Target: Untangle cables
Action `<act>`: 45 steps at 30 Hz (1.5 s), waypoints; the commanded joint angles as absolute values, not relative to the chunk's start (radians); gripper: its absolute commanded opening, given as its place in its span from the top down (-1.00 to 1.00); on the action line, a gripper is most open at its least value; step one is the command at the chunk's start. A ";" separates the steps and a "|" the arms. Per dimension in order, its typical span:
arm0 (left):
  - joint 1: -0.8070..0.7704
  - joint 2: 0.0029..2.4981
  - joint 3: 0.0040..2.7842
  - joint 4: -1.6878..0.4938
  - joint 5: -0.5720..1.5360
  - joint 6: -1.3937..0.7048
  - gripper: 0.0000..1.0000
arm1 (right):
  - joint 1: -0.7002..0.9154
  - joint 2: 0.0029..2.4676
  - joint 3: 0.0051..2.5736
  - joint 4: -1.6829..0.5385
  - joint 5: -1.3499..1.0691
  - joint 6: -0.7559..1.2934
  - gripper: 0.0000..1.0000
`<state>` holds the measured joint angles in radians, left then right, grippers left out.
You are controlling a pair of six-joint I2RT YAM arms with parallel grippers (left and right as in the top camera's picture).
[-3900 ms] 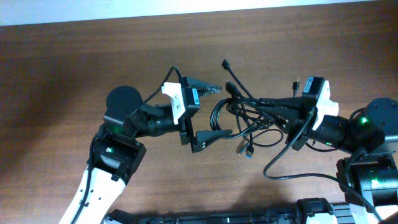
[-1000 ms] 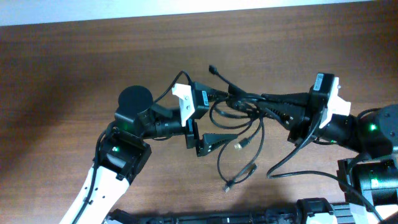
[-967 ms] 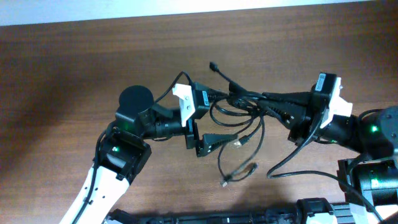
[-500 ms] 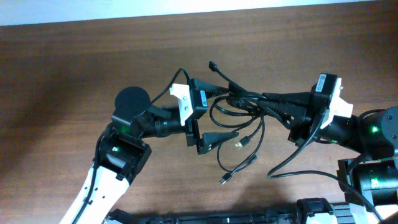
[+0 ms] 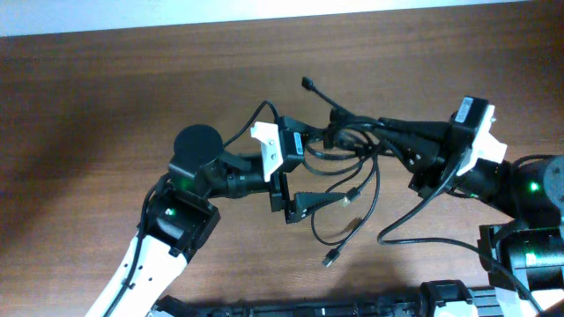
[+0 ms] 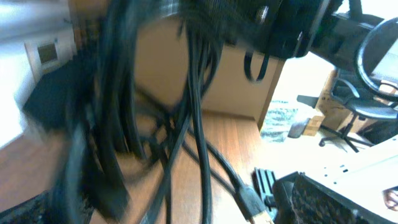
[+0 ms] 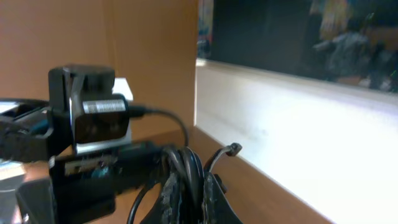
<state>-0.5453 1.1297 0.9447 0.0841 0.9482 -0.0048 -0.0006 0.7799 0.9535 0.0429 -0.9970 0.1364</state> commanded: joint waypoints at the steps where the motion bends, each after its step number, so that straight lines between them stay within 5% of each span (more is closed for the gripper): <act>1: -0.556 1.131 0.950 0.043 0.908 -0.008 -0.98 | -0.001 0.773 0.971 0.112 -0.926 0.140 0.92; 33: -0.557 1.131 0.950 0.194 0.980 -0.009 -0.96 | 0.000 0.799 0.971 0.089 -1.074 0.140 0.92; 34: -0.557 1.131 0.950 0.200 0.980 -0.009 -0.78 | 0.000 0.799 0.971 0.087 -1.077 0.140 0.92; 35: -0.557 1.131 0.950 0.206 0.980 -0.009 -0.35 | 0.000 0.799 0.971 0.086 -1.086 0.140 0.92; 36: -0.557 1.131 0.950 0.209 0.980 -0.009 -0.24 | 0.000 0.799 0.971 0.086 -1.093 0.141 0.92; 40: -0.557 1.131 0.950 0.226 0.980 -0.009 -0.33 | 0.000 0.799 0.971 0.083 -1.123 0.141 0.92; 42: -0.557 1.131 0.950 0.236 0.980 -0.009 -0.22 | 0.000 0.799 0.971 0.081 -1.127 0.141 0.92; 45: -0.557 1.131 0.950 0.239 0.980 -0.009 0.69 | 0.000 0.799 0.971 0.070 -1.126 0.141 0.92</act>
